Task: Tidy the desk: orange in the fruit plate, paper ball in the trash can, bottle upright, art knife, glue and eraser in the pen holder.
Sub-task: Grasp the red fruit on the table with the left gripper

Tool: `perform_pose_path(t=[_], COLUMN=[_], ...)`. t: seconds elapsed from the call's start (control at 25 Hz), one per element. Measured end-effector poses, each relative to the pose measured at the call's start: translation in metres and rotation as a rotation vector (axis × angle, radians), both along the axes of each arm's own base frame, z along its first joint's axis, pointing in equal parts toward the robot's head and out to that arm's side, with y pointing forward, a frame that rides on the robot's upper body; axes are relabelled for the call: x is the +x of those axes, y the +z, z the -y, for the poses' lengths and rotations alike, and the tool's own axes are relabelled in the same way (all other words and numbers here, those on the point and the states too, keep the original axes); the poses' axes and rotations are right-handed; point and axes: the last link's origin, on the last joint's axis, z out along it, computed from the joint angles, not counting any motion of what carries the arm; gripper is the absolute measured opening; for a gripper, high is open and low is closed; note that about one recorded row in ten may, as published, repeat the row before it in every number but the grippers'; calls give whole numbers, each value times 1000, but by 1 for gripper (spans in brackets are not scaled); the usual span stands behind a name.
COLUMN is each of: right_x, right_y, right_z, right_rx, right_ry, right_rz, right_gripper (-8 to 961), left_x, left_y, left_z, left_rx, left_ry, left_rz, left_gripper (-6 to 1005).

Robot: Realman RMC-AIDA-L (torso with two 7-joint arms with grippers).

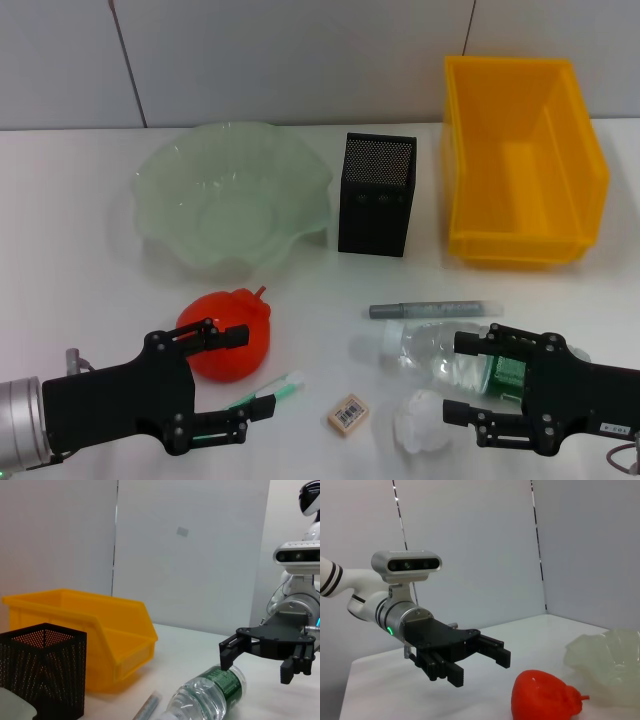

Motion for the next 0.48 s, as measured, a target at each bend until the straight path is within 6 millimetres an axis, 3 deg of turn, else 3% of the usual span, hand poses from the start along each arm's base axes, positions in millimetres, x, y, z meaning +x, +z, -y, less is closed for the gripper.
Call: perform_pose_path(t=[0.48], right_x=[2], right_y=[-3], right_z=[3], right_rx=[2], right_ry=[-14], right_rz=[2], right_gripper=[782], left_x=[-1], left_y=[2], left_z=[-1], left_rx=[10], left_ry=[4], left_rz=[0], left_gripper=[824])
